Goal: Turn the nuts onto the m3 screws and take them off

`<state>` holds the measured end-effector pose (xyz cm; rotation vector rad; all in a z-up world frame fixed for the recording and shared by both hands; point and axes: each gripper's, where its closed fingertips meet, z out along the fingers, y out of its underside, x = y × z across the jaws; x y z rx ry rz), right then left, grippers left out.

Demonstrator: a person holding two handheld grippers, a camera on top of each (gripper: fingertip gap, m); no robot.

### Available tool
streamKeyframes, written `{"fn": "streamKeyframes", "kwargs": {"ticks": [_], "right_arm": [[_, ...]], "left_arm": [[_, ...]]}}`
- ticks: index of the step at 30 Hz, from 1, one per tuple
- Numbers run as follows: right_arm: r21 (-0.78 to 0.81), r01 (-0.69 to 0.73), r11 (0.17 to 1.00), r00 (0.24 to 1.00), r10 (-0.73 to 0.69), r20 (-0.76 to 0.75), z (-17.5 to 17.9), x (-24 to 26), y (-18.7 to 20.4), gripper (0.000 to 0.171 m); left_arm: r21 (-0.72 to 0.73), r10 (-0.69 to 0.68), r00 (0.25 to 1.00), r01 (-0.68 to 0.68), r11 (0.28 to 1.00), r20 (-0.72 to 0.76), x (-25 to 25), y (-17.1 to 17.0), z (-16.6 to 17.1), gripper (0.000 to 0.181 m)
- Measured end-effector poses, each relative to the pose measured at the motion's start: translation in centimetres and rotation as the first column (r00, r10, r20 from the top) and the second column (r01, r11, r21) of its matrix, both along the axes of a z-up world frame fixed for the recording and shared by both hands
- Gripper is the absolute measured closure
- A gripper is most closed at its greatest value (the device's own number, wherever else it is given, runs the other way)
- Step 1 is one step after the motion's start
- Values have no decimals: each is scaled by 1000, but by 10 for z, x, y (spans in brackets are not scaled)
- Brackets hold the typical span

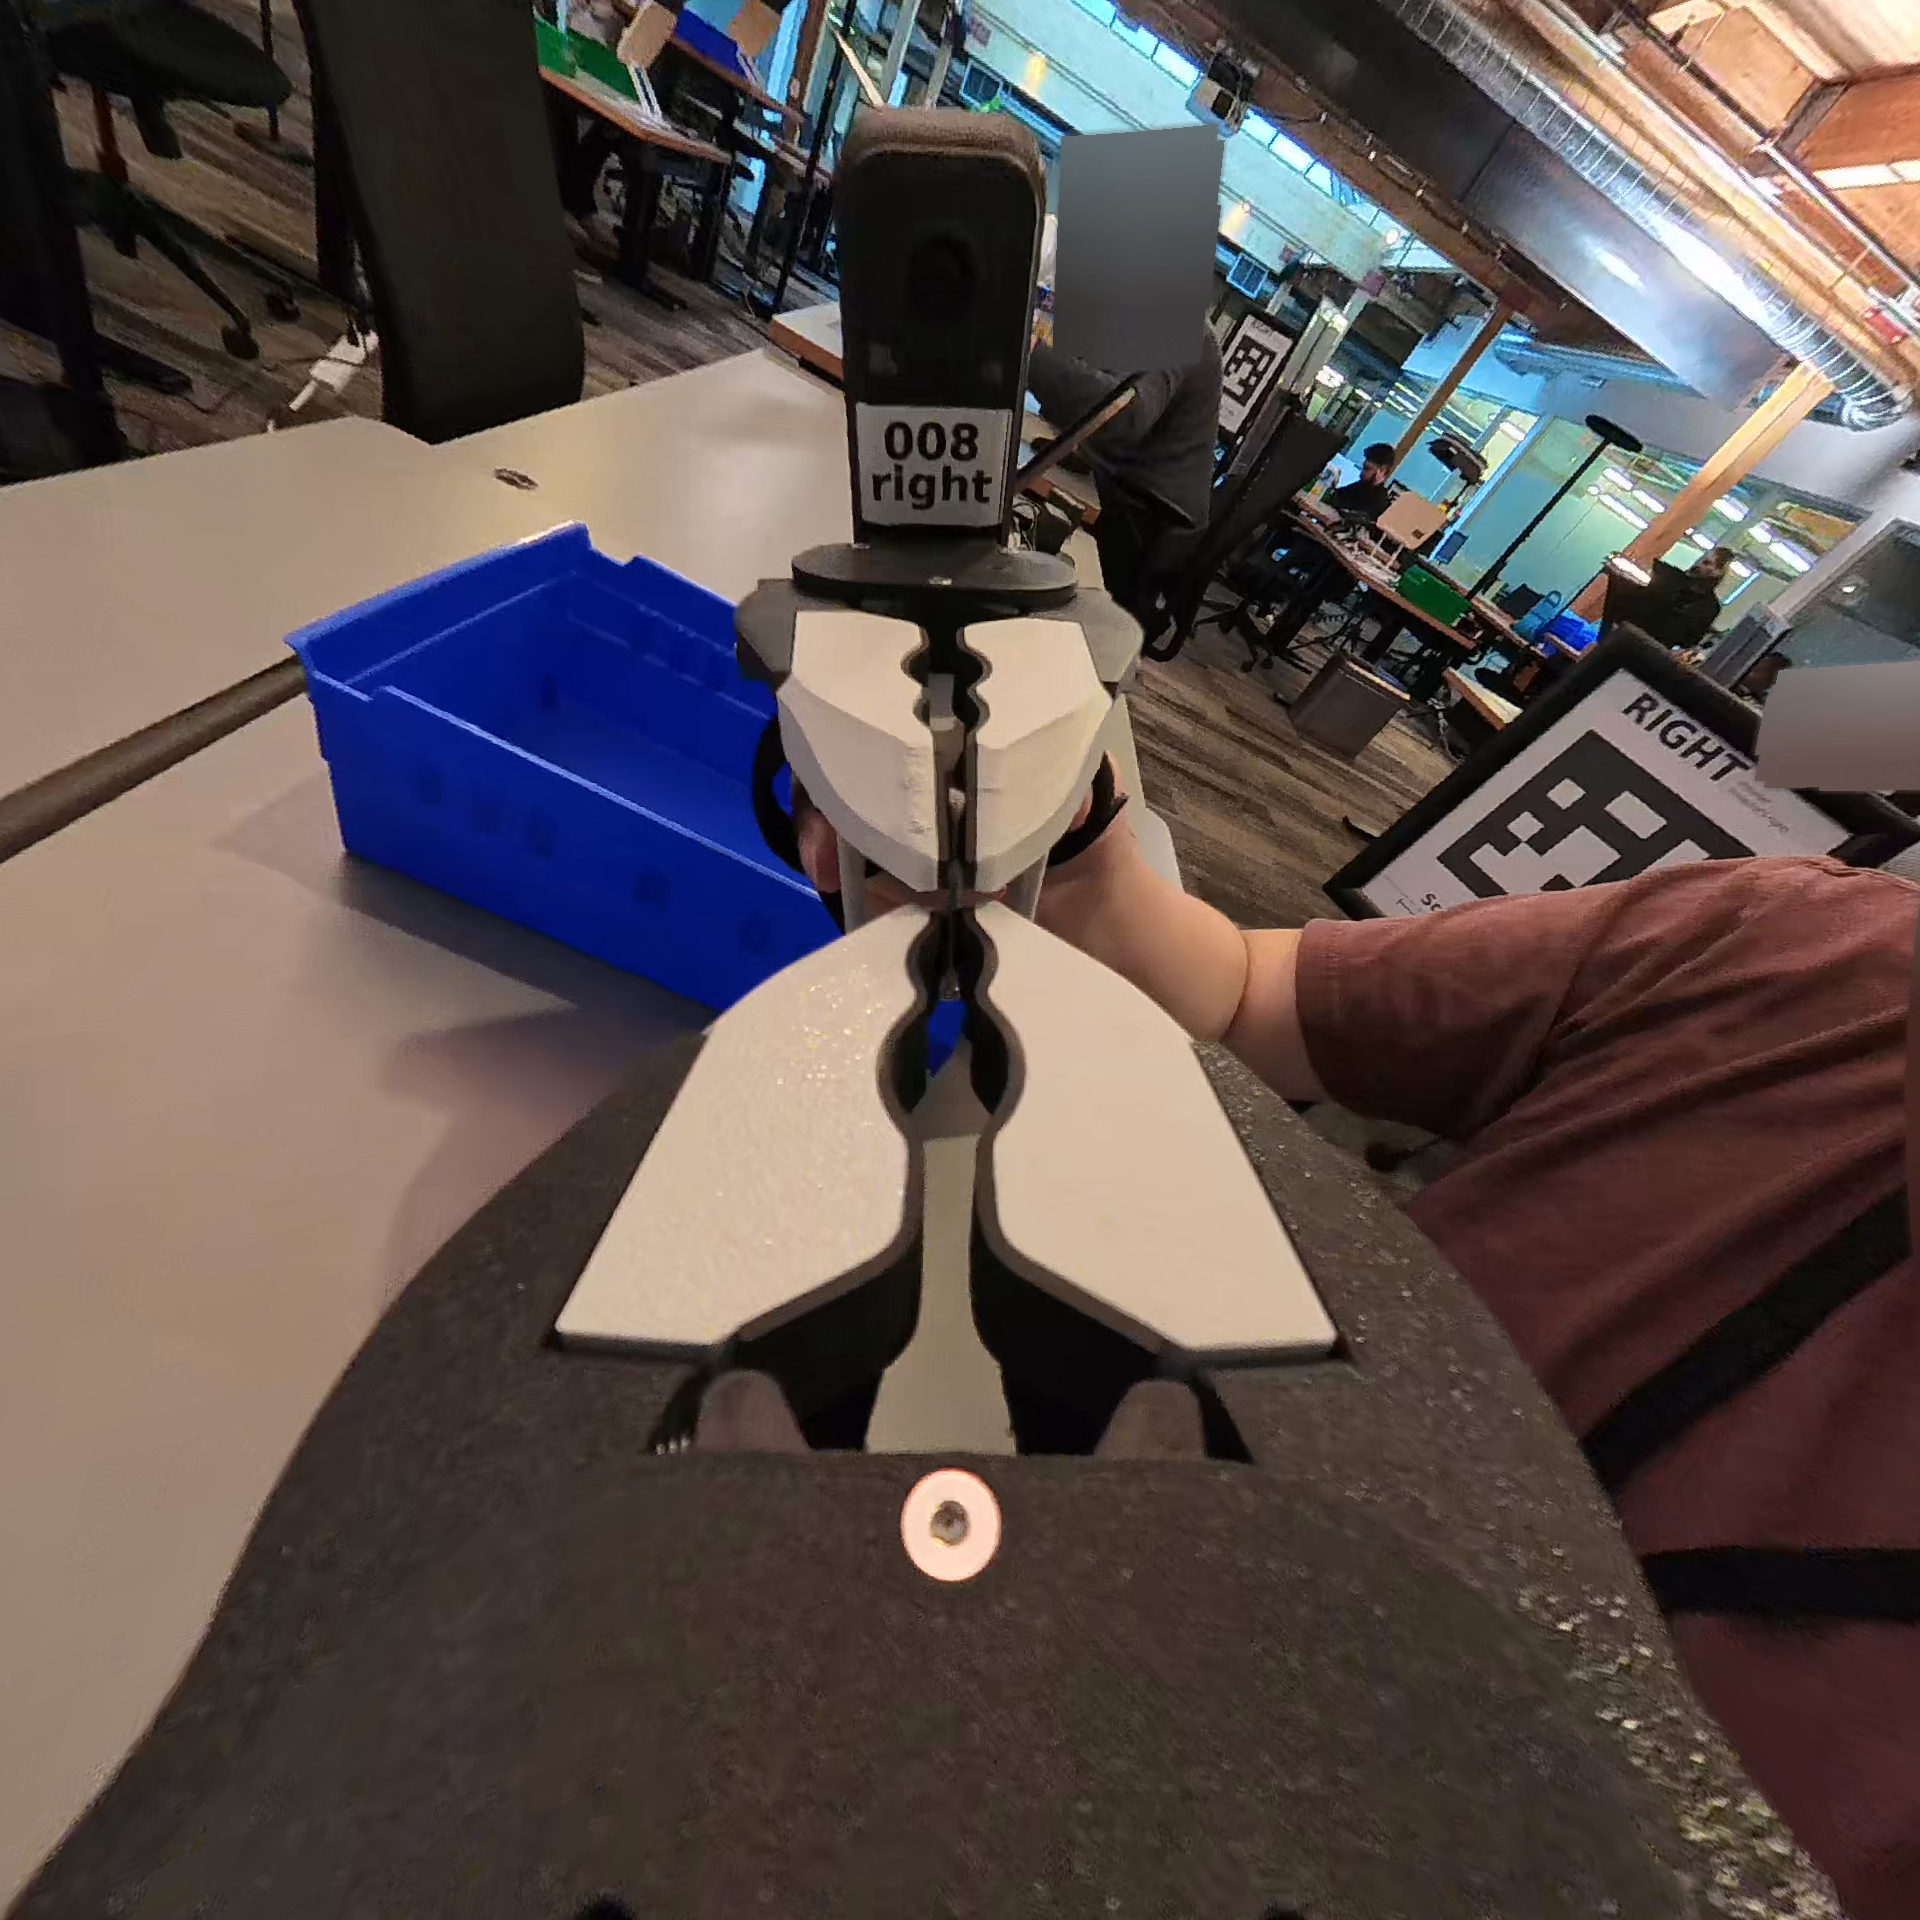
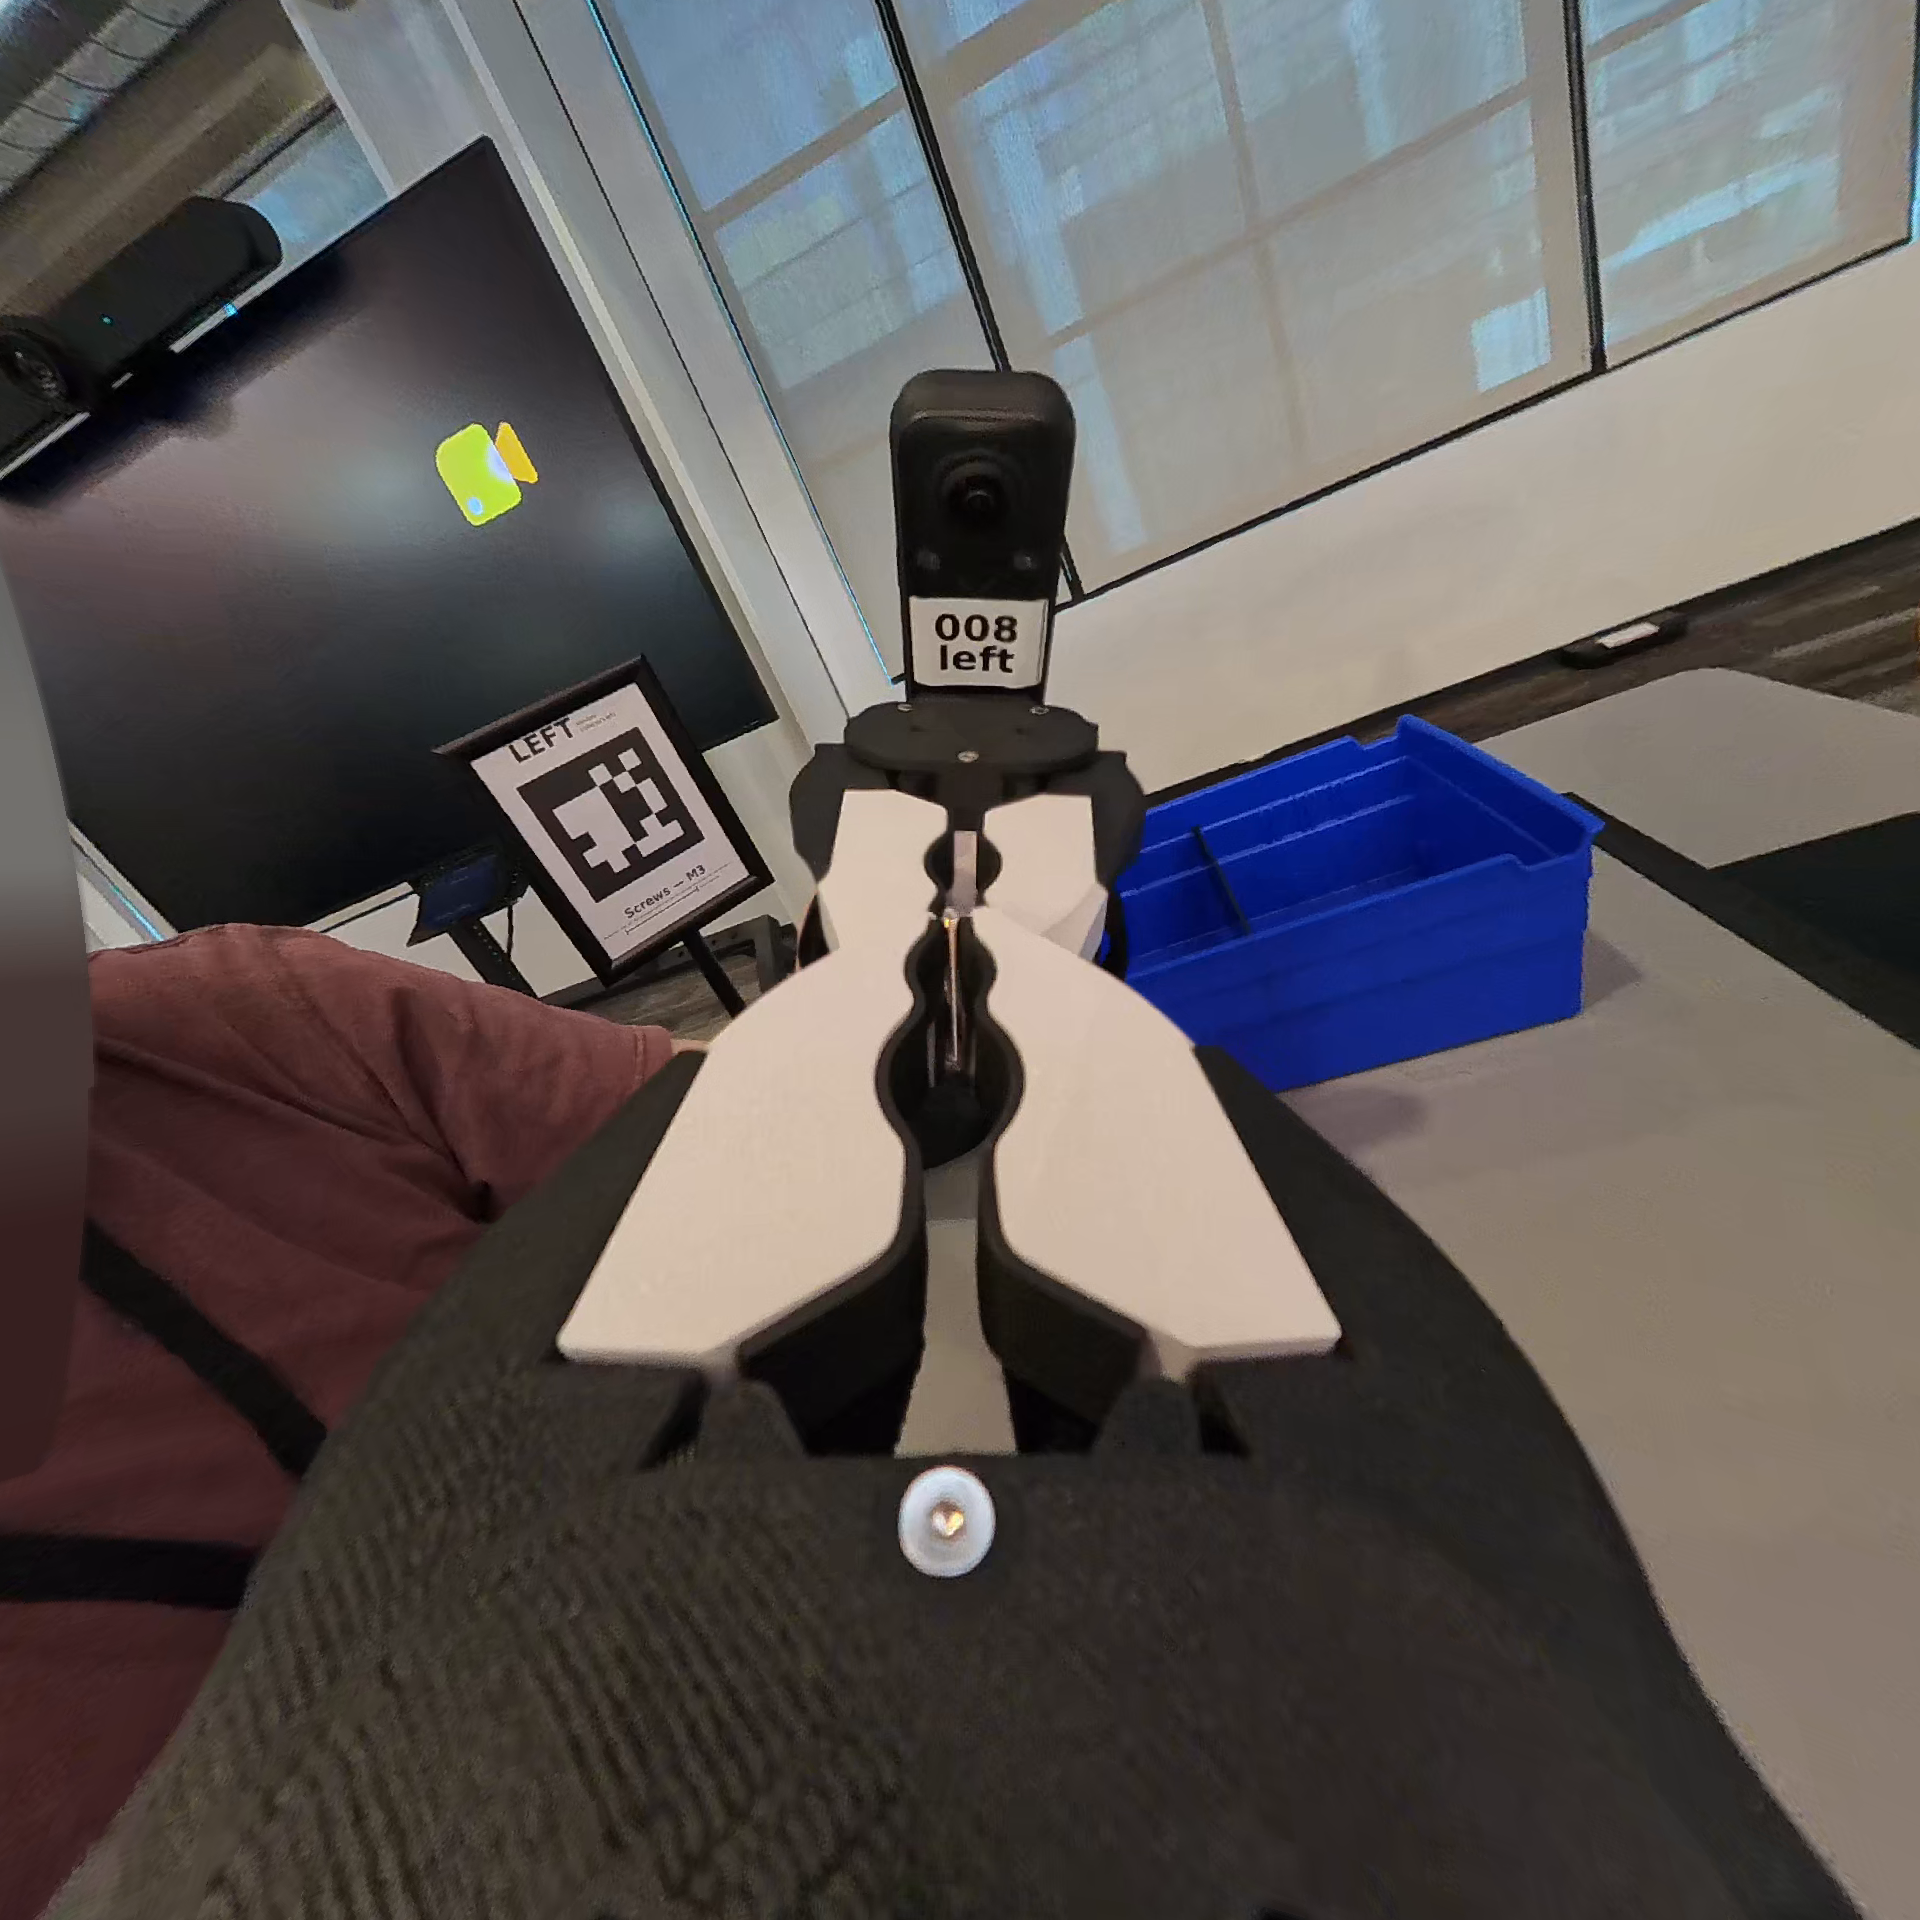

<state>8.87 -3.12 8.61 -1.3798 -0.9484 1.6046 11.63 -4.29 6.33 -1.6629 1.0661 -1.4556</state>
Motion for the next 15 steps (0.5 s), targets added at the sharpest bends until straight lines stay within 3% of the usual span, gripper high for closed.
{"fn": "streamKeyframes", "kwargs": {"ticks": [15], "right_arm": [[-14,5,1000,999,-4,54,-12,-1,6,169]], "left_arm": [[-132,-45,999,43,990,-11,2,1,-13,179]]}}
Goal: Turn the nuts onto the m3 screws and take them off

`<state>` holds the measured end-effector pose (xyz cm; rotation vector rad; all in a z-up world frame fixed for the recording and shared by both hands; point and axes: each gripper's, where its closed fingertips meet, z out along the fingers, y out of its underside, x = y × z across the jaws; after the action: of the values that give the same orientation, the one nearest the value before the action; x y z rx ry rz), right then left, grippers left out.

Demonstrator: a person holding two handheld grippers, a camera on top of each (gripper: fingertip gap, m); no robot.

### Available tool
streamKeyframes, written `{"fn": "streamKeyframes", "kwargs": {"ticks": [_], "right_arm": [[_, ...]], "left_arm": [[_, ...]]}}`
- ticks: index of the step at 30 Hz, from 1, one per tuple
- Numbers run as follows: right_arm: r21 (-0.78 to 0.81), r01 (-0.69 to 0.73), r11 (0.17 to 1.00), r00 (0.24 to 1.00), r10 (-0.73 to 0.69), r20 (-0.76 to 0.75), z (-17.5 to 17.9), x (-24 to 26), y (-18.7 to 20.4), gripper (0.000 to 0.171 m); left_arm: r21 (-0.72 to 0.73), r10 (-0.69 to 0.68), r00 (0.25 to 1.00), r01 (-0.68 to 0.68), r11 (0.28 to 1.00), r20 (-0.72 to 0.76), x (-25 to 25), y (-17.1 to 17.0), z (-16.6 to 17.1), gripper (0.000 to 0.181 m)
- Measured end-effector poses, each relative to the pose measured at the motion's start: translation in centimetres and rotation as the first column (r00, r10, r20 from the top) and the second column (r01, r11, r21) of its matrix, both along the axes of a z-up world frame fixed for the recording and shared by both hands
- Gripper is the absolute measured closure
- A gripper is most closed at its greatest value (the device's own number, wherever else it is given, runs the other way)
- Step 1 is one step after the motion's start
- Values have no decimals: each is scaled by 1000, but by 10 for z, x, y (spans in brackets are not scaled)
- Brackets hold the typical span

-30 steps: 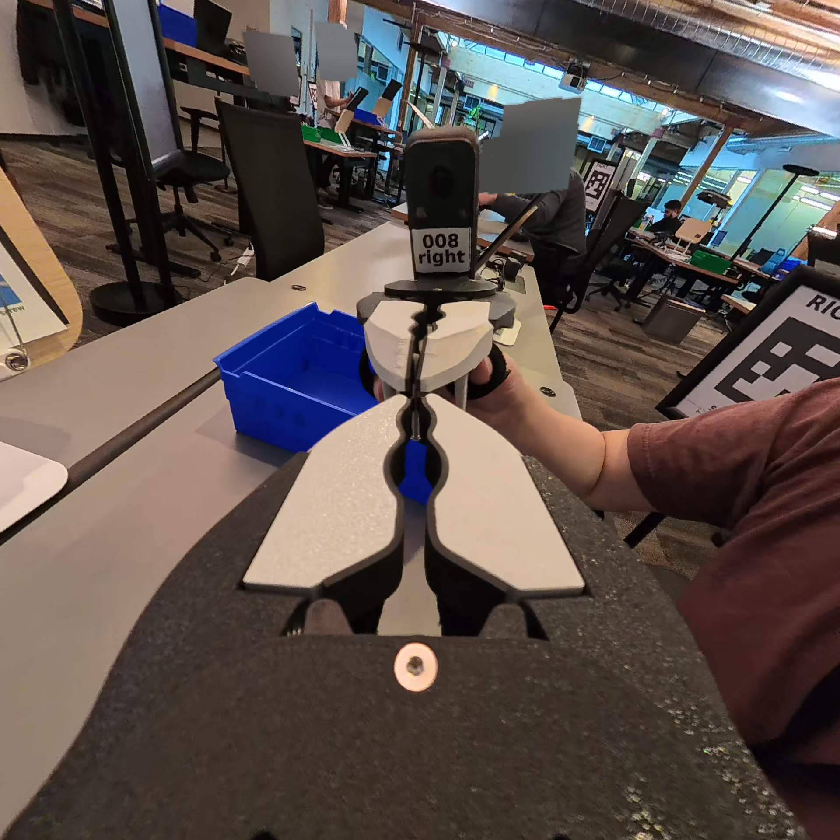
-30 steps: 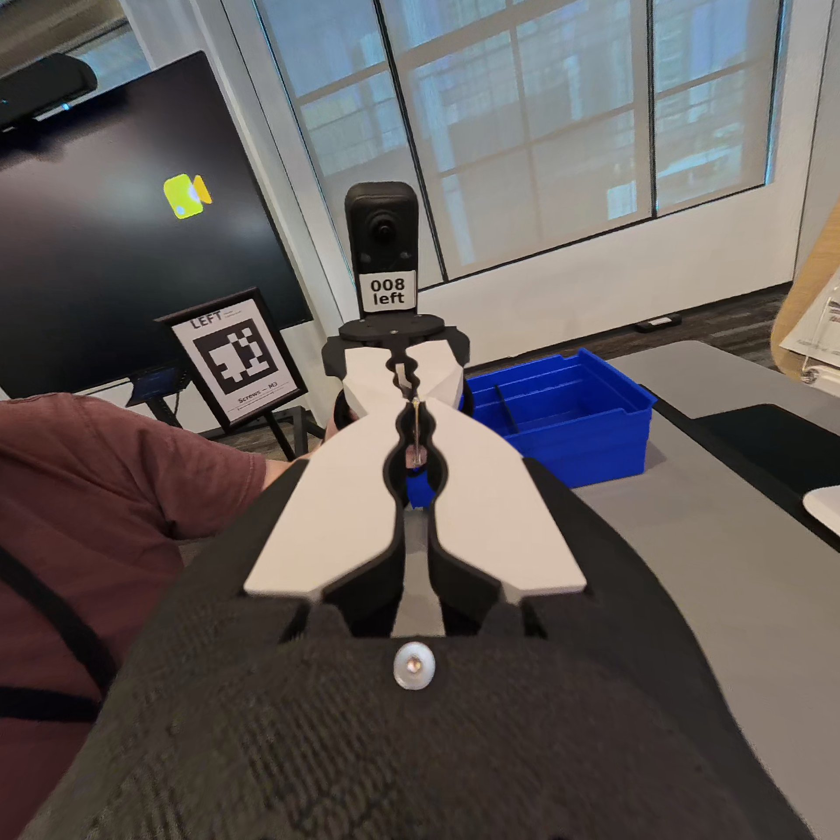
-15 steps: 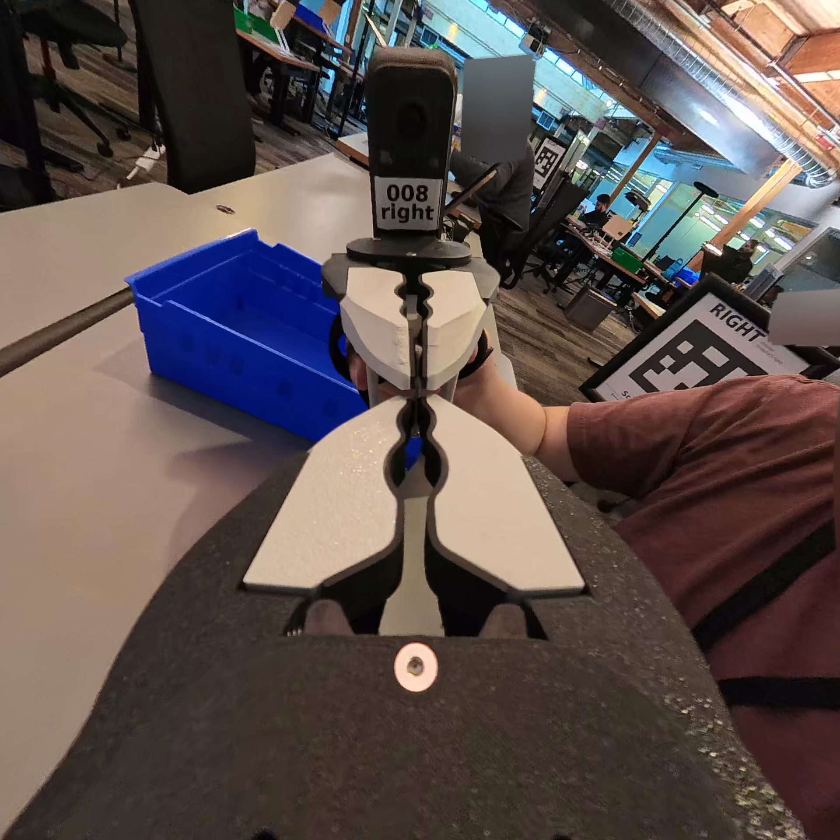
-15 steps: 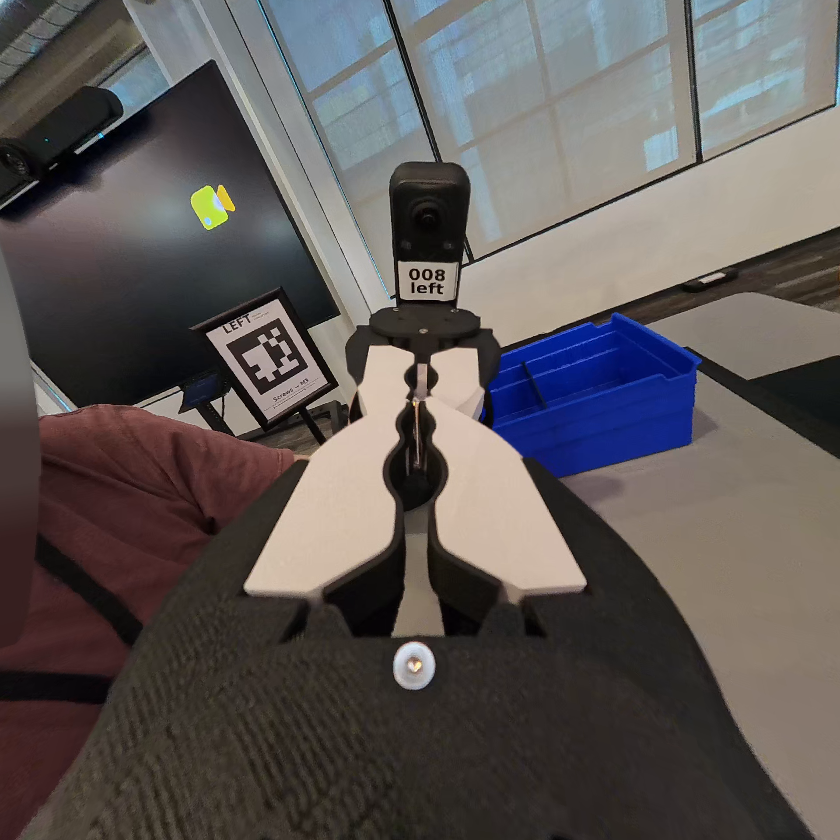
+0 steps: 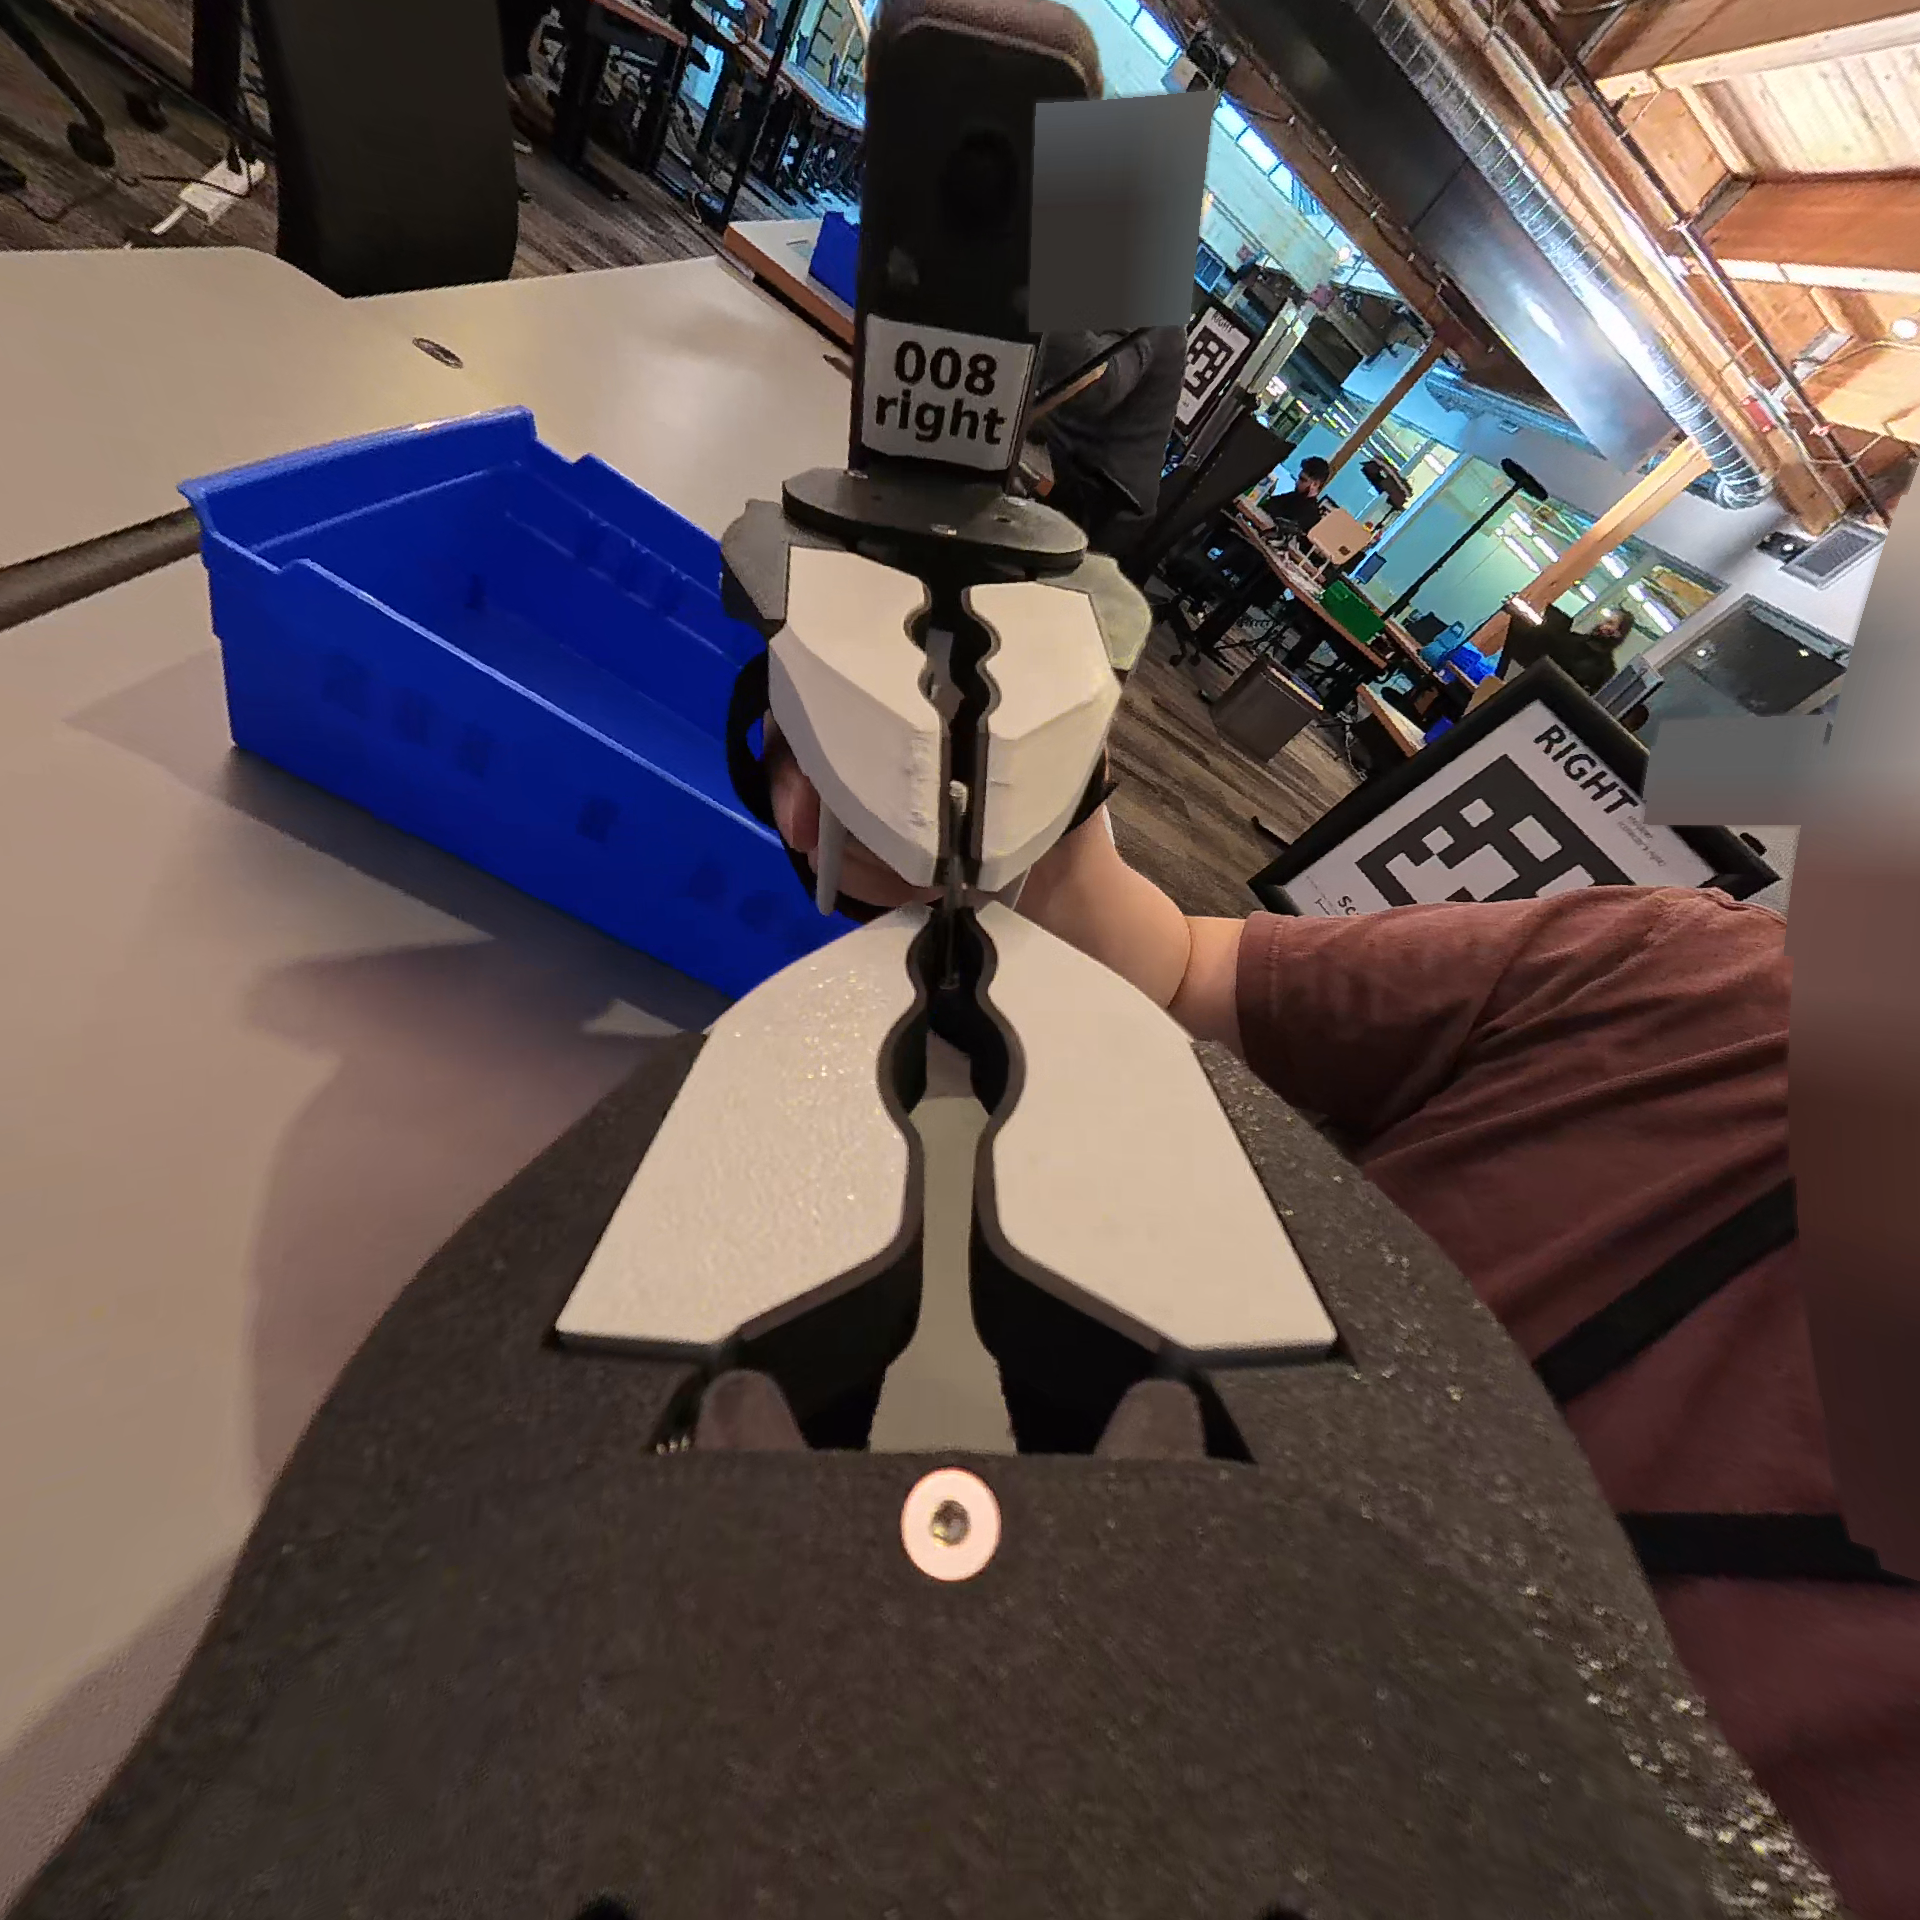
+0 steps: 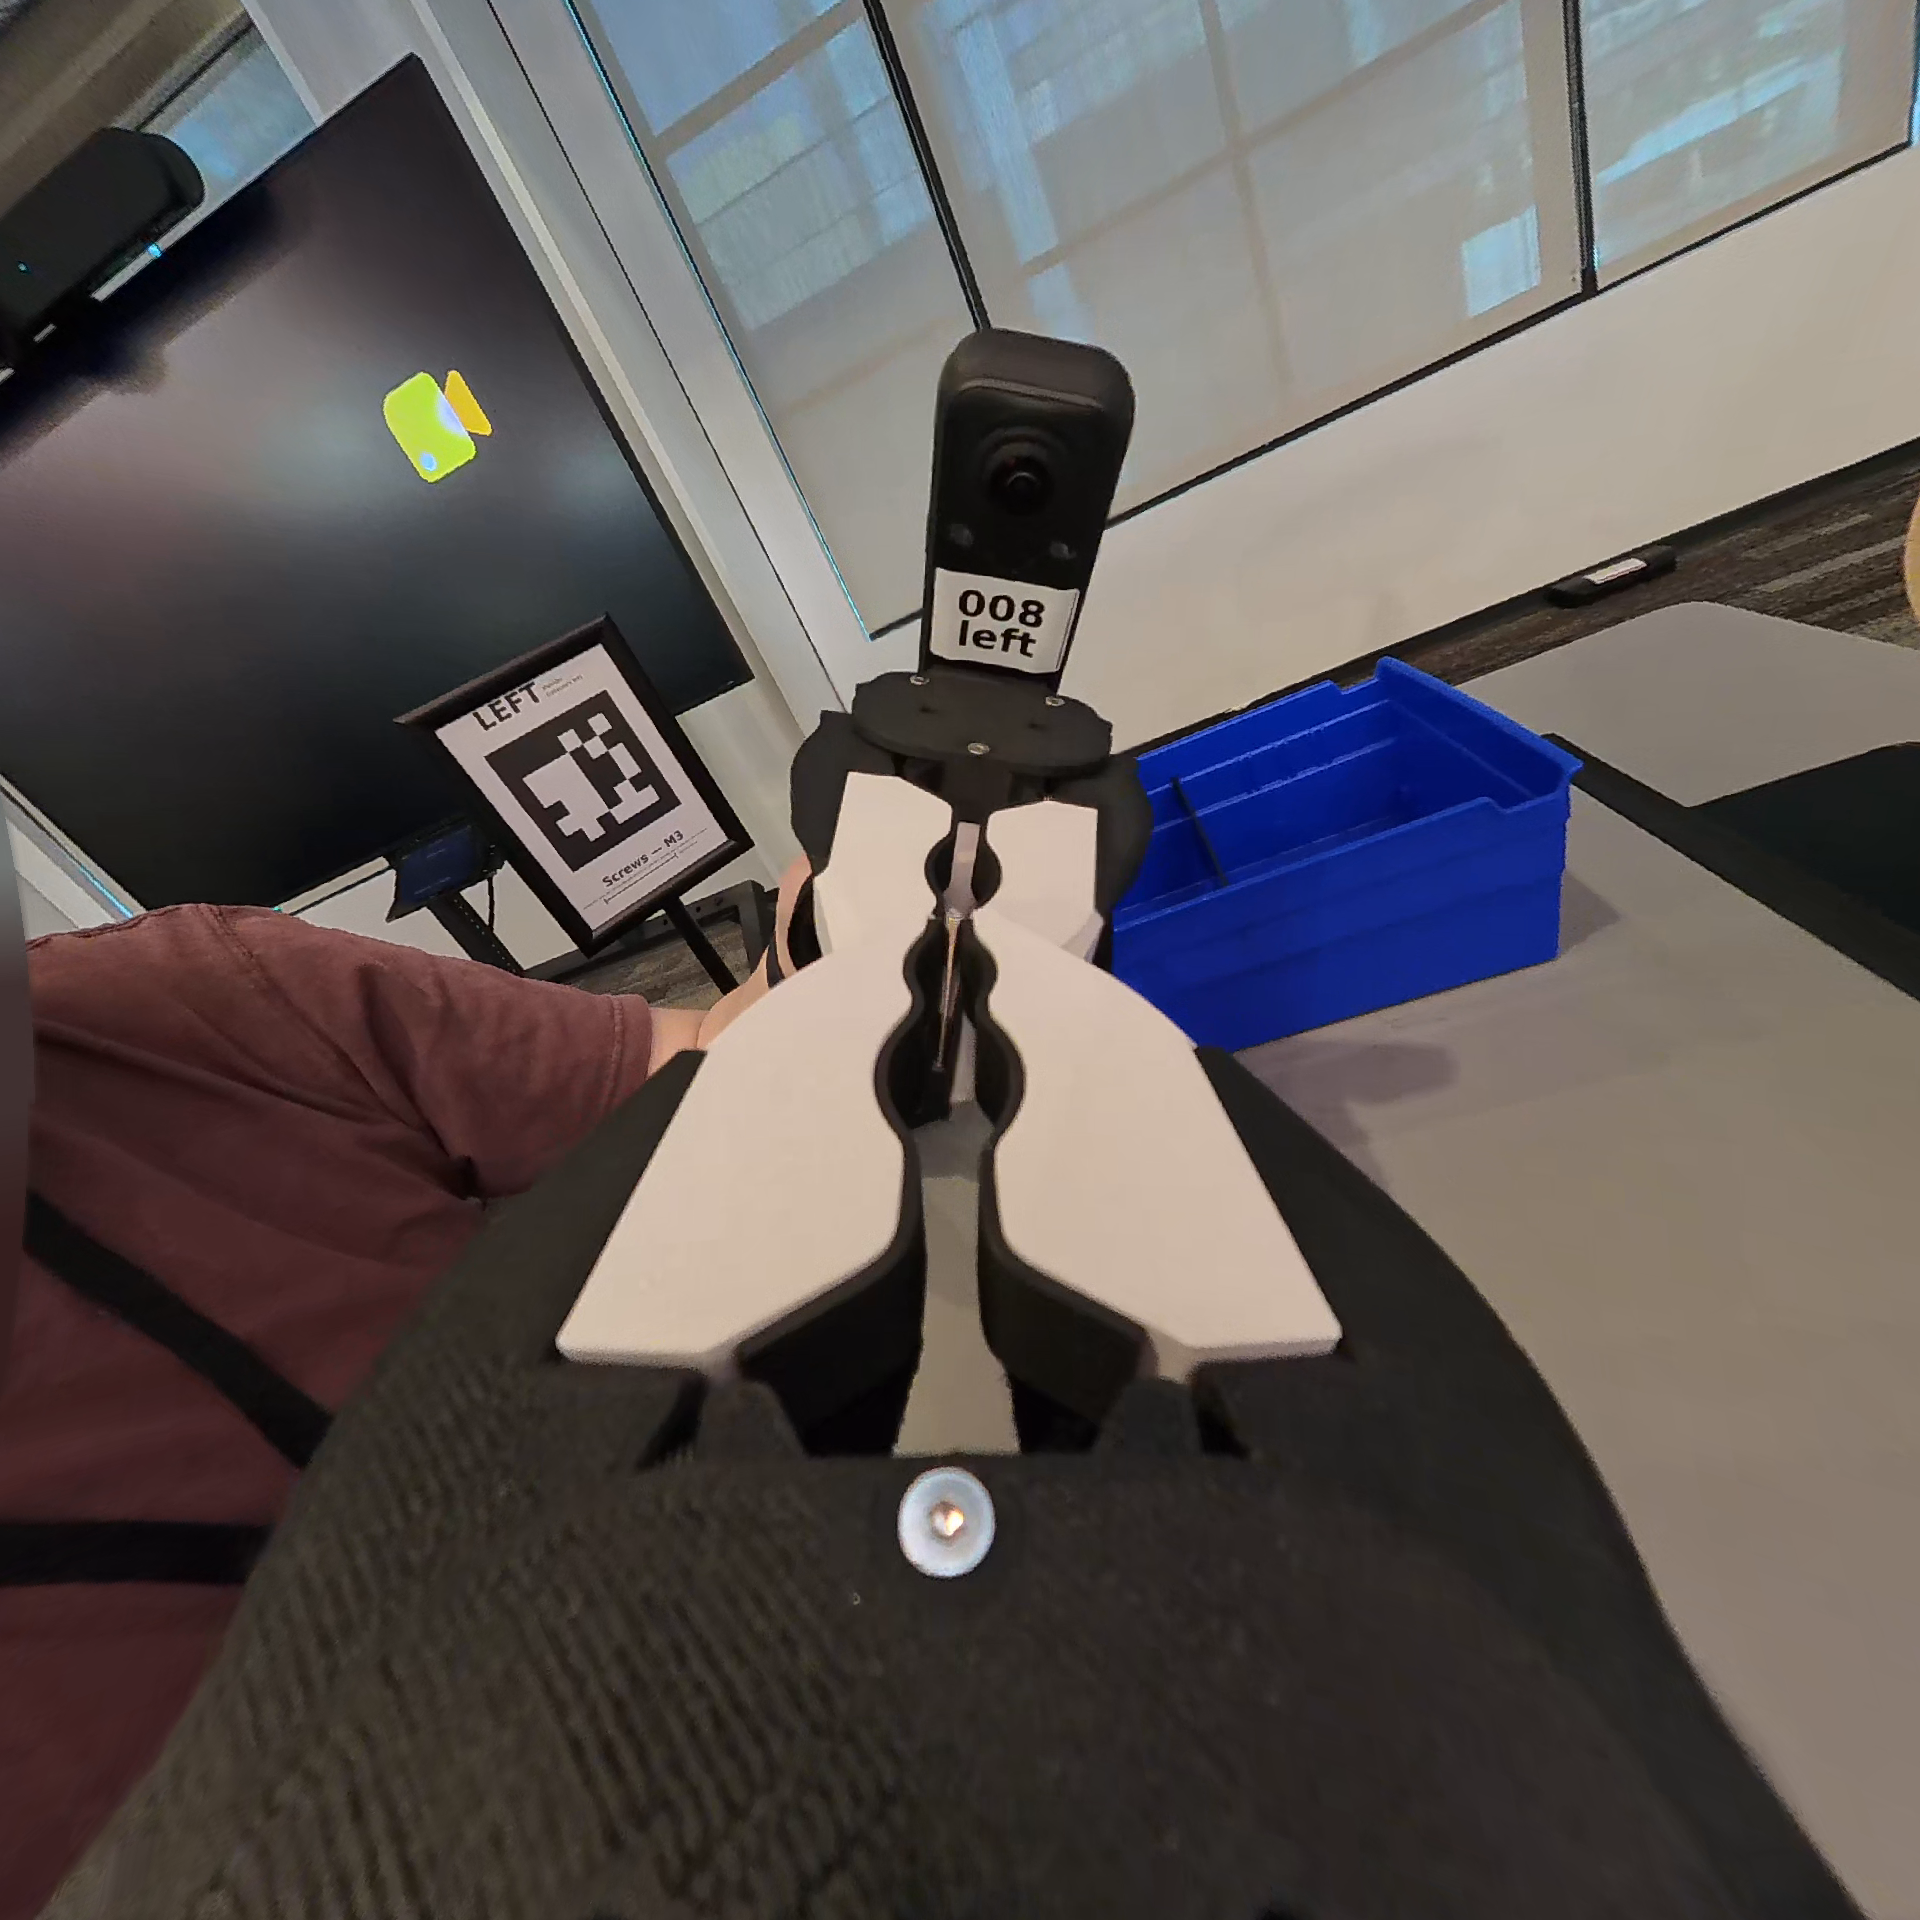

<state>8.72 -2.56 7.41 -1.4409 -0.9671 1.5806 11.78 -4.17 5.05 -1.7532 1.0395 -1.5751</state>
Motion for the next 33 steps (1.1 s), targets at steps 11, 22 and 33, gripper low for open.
{"fn": "streamKeyframes", "kwargs": {"ticks": [11,22,33], "right_arm": [[233,82,969,930,-158,332,-28,17,11,151],[379,-348,857,273,-294,916,-200,17,12,151],[274,-405,872,103,-254,962,-229,22,26,152]], "left_arm": [[211,268,959,-245,946,-88,-60,34,25,179],[401,514,856,-452,797,-58,-142,43,70,179],[349,447,893,-403,846,-52,-148,40,69,179]]}}
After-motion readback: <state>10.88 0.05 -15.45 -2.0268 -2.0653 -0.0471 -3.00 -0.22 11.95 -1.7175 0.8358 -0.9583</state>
